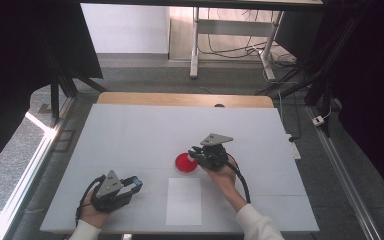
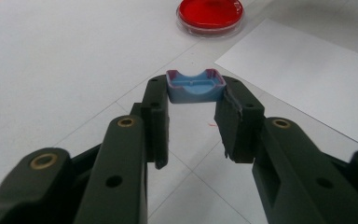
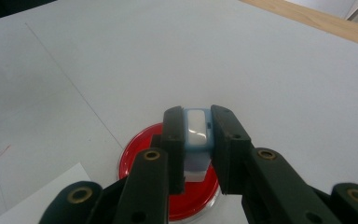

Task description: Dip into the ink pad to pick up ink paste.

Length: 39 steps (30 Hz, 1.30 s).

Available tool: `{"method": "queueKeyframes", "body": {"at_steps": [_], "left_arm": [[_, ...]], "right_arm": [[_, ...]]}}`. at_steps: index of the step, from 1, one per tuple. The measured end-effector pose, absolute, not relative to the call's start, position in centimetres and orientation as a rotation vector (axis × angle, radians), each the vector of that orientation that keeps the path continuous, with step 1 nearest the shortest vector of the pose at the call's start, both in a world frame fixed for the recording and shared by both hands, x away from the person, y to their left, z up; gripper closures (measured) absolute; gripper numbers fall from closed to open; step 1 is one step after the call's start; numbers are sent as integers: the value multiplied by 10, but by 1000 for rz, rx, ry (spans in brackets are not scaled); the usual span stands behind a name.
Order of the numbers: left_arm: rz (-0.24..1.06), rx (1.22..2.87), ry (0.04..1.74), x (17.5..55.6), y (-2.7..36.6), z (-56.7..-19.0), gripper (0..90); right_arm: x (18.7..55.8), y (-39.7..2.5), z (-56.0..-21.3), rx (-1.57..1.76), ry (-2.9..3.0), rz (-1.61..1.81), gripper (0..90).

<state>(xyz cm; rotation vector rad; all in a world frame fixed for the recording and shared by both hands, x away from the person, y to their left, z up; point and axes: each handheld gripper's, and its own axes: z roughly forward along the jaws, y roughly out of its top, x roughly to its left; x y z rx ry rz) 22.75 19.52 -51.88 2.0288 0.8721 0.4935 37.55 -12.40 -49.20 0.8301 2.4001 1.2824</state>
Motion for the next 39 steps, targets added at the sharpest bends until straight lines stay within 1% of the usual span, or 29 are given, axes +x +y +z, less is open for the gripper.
{"method": "queueKeyframes", "body": {"at_steps": [39], "left_arm": [[488, 2032, 866, 227, 195, -519, 656]], "right_arm": [[377, -121, -501, 826, 2430, 1255, 750]]}}
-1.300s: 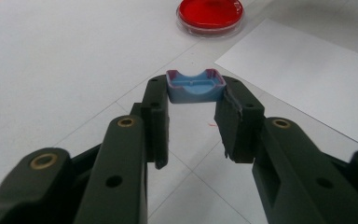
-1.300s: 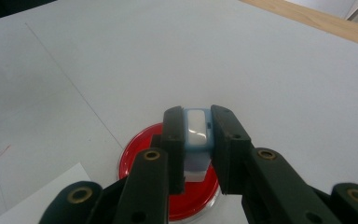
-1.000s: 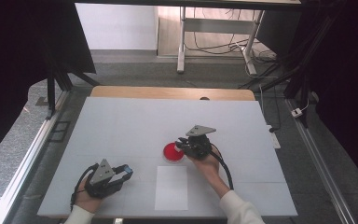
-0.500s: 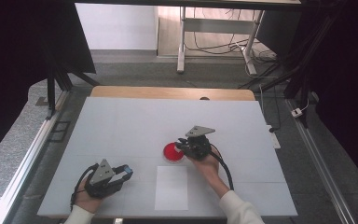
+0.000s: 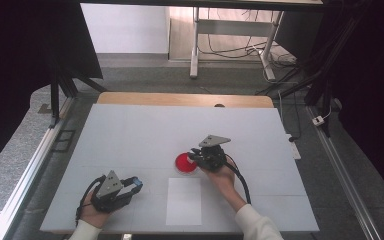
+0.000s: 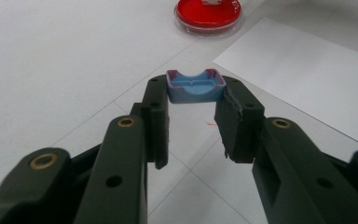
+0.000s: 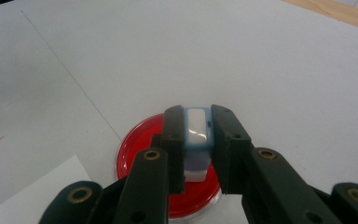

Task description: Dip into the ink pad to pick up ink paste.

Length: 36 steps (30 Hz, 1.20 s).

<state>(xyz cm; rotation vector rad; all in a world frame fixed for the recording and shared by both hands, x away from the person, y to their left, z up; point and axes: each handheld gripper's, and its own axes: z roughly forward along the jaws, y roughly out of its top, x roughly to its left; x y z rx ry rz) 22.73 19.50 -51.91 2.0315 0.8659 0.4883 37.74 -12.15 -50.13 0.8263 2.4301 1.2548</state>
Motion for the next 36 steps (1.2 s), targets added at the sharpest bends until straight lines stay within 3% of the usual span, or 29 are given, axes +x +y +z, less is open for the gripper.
{"method": "queueKeyframes", "body": {"at_steps": [36], "left_arm": [[489, 2033, 868, 227, 194, -519, 656]], "right_arm": [[374, -120, -504, 813, 2431, 1229, 753]]}}
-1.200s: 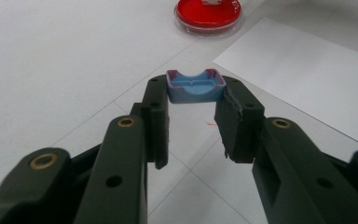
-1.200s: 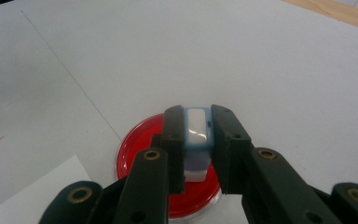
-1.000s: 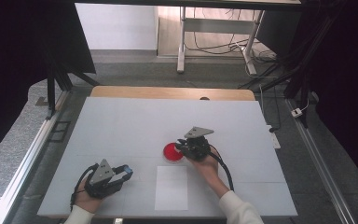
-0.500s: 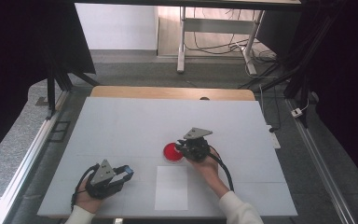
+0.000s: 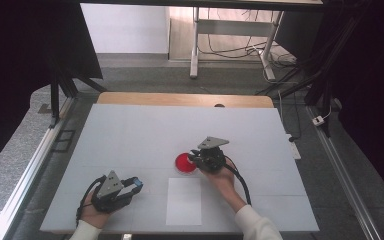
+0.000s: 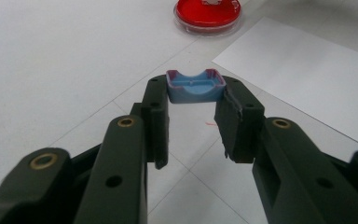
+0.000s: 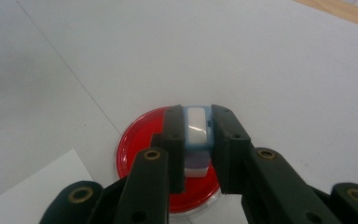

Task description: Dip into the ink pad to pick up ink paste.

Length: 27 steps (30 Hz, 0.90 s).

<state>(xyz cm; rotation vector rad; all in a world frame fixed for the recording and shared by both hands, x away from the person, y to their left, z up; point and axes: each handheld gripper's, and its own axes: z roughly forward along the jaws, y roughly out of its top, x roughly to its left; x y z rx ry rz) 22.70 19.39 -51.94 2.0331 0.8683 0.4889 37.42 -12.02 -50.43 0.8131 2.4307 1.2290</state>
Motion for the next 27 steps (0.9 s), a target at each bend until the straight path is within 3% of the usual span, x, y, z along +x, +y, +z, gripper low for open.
{"method": "queueKeyframes", "body": {"at_steps": [27], "left_arm": [[485, 2034, 869, 228, 194, -520, 655]], "right_arm": [[371, -126, -491, 804, 2400, 1344, 751]]}}
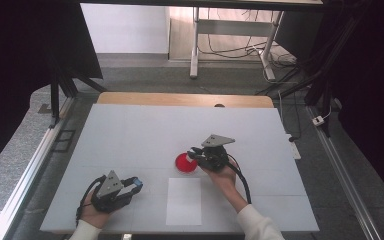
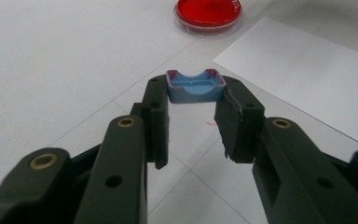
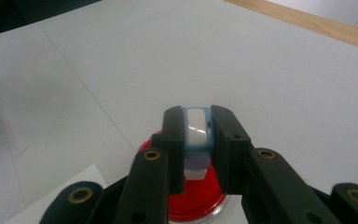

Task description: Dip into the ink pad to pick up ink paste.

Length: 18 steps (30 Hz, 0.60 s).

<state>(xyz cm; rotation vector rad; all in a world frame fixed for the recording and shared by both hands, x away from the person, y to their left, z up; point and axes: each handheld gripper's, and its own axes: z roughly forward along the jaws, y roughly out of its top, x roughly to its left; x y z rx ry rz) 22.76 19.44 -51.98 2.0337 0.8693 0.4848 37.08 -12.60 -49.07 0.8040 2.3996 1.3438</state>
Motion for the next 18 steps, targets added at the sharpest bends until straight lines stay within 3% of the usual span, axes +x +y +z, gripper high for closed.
{"method": "queueKeyframes", "body": {"at_steps": [18], "left_arm": [[482, 2039, 867, 228, 194, -520, 655]], "right_arm": [[373, -120, -497, 787, 2432, 1282, 751]]}}
